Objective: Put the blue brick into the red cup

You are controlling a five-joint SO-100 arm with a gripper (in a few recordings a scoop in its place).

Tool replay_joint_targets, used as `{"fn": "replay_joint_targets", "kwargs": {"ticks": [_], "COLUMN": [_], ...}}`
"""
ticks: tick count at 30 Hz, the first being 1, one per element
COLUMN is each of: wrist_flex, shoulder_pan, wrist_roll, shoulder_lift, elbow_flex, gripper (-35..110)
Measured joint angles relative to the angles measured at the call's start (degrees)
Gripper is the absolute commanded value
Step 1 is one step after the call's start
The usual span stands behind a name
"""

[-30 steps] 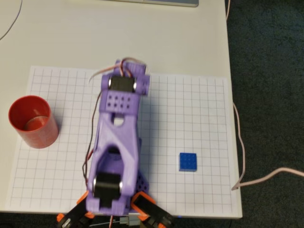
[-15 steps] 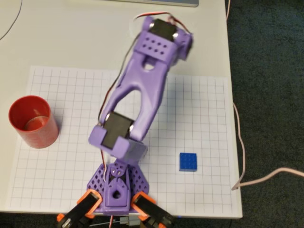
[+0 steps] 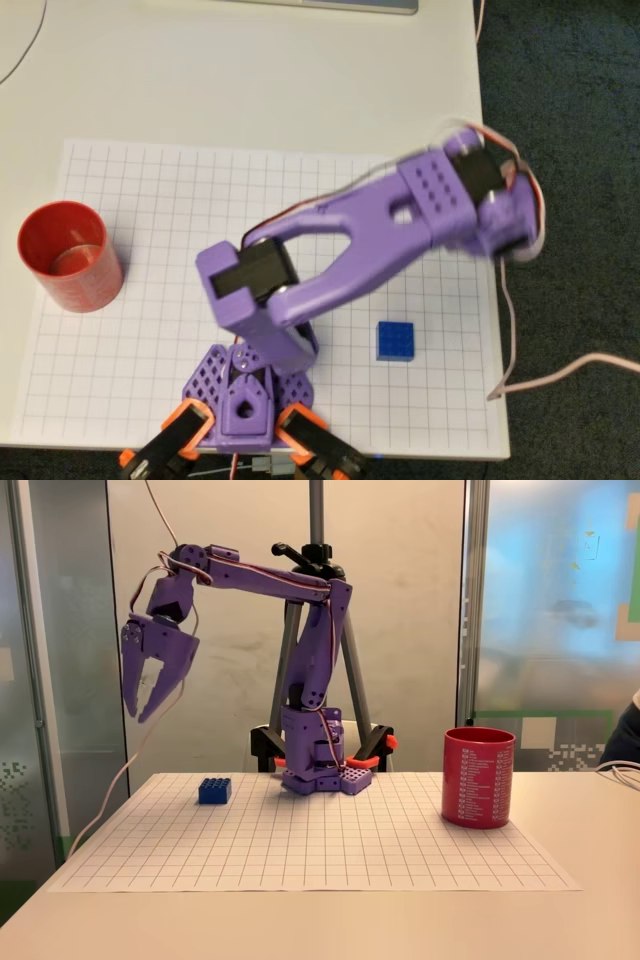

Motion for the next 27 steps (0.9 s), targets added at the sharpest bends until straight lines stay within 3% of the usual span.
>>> {"fn": "replay_joint_targets", "kwargs": {"ticks": [8,27], "wrist_flex": [-4.57,-8.96], "shoulder_pan": [8.35,4.57], "wrist_roll": [-4.66,2.72], "shoulder_lift": [8.96,22.06], "elbow_flex": [19.07,41.75], "gripper": [0,0]}}
